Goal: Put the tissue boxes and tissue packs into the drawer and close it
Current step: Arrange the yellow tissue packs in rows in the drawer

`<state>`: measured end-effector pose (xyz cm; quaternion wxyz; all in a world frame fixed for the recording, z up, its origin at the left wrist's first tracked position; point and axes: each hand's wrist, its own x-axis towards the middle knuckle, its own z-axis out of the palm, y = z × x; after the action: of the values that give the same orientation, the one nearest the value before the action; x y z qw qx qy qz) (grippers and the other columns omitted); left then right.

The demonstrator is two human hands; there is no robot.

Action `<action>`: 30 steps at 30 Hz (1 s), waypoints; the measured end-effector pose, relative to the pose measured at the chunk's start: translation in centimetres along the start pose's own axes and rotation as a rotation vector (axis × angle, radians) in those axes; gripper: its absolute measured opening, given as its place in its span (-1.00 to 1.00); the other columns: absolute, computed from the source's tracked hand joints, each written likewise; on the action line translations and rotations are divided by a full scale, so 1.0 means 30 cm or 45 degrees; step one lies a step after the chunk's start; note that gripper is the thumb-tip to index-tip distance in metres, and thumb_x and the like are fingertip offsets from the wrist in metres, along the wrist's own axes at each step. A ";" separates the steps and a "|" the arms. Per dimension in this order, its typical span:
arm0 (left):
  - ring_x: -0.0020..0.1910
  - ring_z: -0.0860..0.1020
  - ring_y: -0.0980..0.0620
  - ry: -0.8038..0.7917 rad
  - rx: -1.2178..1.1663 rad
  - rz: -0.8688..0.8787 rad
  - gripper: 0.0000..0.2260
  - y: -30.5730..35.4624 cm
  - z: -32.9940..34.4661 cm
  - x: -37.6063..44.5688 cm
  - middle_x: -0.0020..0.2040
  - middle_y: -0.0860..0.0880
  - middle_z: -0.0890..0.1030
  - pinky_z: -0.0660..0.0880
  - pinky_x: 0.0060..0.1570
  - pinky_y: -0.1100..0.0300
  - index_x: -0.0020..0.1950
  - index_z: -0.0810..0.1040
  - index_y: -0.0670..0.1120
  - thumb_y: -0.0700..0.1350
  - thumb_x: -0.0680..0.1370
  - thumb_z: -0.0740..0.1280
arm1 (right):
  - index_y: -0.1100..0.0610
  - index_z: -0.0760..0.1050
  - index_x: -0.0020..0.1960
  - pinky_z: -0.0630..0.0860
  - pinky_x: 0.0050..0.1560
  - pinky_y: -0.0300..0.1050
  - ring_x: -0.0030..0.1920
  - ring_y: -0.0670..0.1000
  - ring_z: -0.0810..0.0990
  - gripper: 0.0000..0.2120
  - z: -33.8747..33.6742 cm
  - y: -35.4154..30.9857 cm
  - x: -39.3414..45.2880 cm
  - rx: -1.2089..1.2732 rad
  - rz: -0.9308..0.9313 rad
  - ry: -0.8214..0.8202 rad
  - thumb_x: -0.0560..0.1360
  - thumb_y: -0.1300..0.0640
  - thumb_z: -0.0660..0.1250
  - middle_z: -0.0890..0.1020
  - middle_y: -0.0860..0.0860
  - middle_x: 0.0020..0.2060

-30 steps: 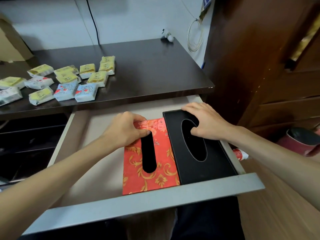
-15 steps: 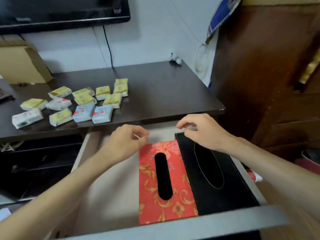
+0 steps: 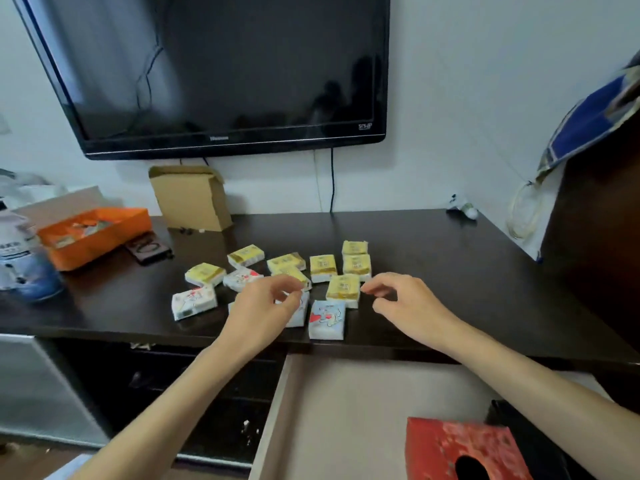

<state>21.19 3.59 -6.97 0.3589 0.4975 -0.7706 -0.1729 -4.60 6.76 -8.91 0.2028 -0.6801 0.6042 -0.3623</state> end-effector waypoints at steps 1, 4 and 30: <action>-0.08 0.59 0.28 -0.005 0.028 -0.008 -0.84 -0.019 -0.006 0.033 -0.05 0.22 0.66 0.55 -0.08 0.30 0.09 0.68 0.06 -0.05 0.57 0.34 | -0.01 0.66 0.17 0.53 0.23 -0.05 0.14 -0.13 0.60 -0.71 0.016 -0.001 0.042 -0.008 0.008 0.004 0.52 0.22 0.35 0.67 -0.14 0.10; -0.08 0.59 0.25 -0.037 0.116 -0.041 -0.81 -0.070 -0.013 0.140 0.02 0.13 0.68 0.62 -0.04 0.09 0.13 0.66 0.04 -0.06 0.57 0.33 | -0.04 0.63 0.18 0.52 0.18 -0.10 0.18 -0.11 0.57 -0.76 0.054 -0.001 0.163 -0.054 0.019 0.016 0.57 0.18 0.35 0.64 -0.13 0.14; 0.00 0.49 0.08 -0.484 0.421 0.175 -0.51 -0.142 0.226 0.599 0.17 0.07 0.56 0.37 -0.20 0.21 0.18 0.45 0.12 0.12 0.35 0.56 | -0.19 0.47 0.11 0.51 0.19 0.06 0.19 -0.05 0.53 -0.55 -0.089 0.210 0.330 -0.600 0.184 -0.162 0.35 -0.41 0.39 0.56 -0.16 0.18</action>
<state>14.56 -14.92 -7.41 0.1324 0.4544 -0.8740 -0.1101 -10.75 -3.57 -9.20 0.1017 -0.6851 0.7050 -0.1527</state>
